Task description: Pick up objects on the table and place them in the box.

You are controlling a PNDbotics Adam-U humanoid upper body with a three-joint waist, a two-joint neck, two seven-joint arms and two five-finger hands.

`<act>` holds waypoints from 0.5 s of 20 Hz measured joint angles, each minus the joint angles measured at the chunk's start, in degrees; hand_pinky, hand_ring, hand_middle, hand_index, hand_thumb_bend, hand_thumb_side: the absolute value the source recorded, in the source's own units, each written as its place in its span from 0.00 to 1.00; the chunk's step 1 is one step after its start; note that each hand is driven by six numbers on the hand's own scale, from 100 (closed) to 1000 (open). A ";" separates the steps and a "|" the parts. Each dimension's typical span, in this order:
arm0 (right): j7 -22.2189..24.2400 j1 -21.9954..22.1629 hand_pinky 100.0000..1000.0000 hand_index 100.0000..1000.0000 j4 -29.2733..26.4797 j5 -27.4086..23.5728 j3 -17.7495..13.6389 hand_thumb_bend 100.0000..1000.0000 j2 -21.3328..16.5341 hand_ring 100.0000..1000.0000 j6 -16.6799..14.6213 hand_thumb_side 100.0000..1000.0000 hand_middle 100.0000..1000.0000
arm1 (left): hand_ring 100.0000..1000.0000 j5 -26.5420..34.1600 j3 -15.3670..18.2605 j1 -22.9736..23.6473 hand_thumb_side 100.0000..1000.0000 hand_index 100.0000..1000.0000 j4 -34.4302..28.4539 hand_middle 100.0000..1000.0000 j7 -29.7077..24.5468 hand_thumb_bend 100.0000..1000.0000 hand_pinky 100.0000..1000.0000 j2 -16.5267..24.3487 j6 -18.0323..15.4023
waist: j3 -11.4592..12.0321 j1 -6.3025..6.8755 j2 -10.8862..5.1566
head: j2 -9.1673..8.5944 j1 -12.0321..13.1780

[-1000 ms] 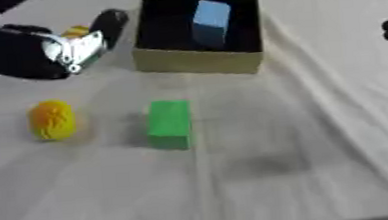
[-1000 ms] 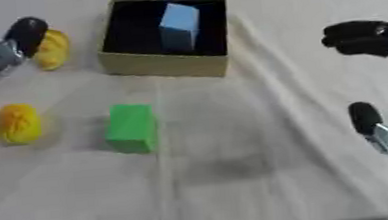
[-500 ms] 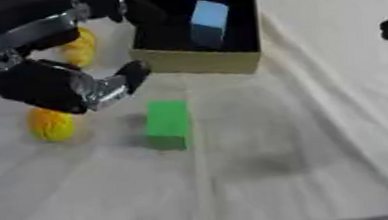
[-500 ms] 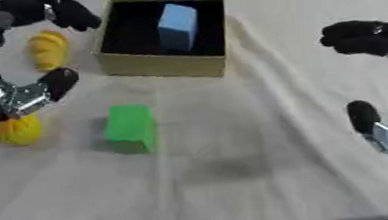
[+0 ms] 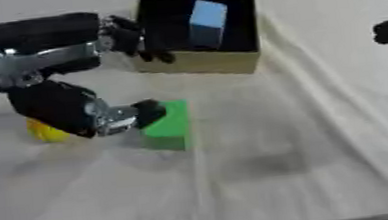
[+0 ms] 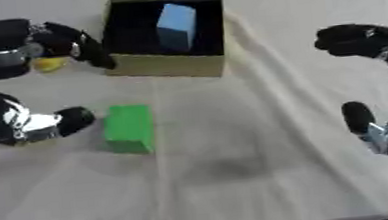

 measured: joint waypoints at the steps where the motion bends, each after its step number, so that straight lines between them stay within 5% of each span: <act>1: 0.06 0.00 0.91 0.89 0.00 -0.05 0.00 0.00 0.08 0.89 0.06 0.51 0.80 | 0.81 -0.73 -0.29 0.01 0.84 0.88 0.30 0.77 -0.32 0.38 0.84 -0.30 0.33 | 0.01 0.02 0.00 | 0.15 -0.07; 5: 0.42 0.01 0.92 0.89 0.00 -0.29 0.01 0.00 0.43 0.88 0.42 0.52 0.79 | 0.84 -4.22 -1.26 0.26 0.82 0.91 1.69 0.79 -0.83 0.40 0.88 -1.49 1.68 | 0.31 0.13 0.00 | 0.35 -0.24; 10: 1.03 0.05 0.92 0.89 0.00 -0.72 0.02 0.00 0.98 0.88 1.03 0.55 0.79 | 0.86 -7.34 -2.24 1.09 0.61 0.94 3.48 0.81 -0.56 0.42 0.91 -2.92 3.94 | 0.64 0.19 0.00 | 0.37 -0.31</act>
